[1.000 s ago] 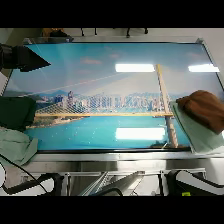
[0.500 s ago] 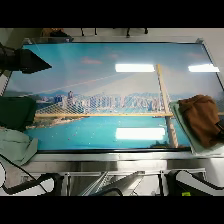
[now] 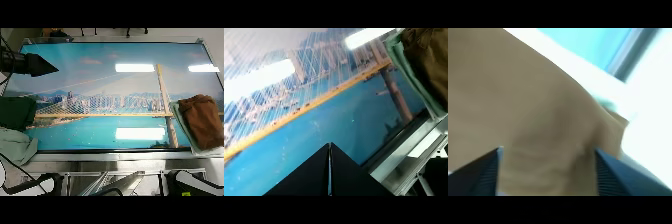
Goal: Fold the shirts.
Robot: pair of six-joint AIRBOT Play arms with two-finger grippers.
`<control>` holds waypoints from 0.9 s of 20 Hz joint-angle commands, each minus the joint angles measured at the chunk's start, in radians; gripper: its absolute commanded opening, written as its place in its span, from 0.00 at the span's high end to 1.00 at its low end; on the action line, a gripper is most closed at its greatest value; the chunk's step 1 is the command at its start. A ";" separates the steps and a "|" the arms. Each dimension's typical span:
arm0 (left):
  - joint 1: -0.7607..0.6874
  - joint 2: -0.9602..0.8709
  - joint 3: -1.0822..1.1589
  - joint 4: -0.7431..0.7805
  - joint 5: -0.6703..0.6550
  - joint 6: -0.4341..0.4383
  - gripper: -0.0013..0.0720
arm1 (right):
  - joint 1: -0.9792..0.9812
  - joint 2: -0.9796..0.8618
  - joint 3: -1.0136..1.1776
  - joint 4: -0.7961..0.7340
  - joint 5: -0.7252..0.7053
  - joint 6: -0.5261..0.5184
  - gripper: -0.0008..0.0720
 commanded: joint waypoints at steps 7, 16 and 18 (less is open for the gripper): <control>0.000 0.322 -0.333 -0.089 0.121 -0.006 0.96 | 0.464 0.075 -0.097 0.463 -0.102 -0.117 0.95; 0.000 1.015 -1.327 -0.084 0.264 0.023 0.96 | 0.937 0.277 -0.663 0.471 -0.364 -0.111 0.95; 0.000 1.075 -1.379 -0.085 0.266 0.023 0.96 | 0.936 0.277 -0.663 0.512 -0.341 -0.112 0.95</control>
